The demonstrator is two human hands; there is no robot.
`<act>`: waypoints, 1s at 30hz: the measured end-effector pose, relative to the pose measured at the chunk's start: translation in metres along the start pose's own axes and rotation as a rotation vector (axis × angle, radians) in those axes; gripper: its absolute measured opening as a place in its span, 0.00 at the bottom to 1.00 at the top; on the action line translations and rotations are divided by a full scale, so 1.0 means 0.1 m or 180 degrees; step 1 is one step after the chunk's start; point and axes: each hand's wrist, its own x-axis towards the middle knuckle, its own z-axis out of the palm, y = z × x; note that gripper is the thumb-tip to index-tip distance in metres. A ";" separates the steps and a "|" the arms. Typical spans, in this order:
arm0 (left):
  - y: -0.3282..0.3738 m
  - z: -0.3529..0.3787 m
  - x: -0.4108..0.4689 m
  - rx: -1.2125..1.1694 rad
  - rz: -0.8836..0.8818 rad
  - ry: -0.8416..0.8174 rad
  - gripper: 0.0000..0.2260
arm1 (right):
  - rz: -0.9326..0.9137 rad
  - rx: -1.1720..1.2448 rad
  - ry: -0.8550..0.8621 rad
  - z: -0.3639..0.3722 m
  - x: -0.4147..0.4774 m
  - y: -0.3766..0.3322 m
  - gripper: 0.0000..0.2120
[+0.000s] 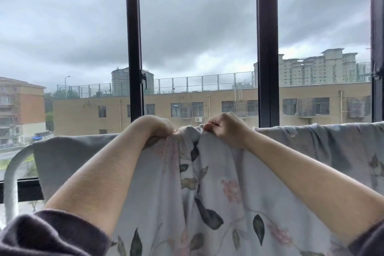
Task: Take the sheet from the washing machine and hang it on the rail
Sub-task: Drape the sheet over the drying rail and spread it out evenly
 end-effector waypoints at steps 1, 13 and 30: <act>-0.02 0.00 0.02 -0.0221 -0.0057 -0.0178 0.19 | 0.0026 -0.0027 0.0075 0.00 0.03 0.00 0.12; -0.05 0.03 0.02 -0.0350 0.0542 -0.0953 0.32 | 0.1144 -0.0181 -0.1200 0.06 0.58 0.26 0.14; -1.40 0.11 -0.19 0.1127 0.1636 0.2967 0.29 | -0.0562 -0.0761 0.0668 0.23 0.14 -0.08 0.17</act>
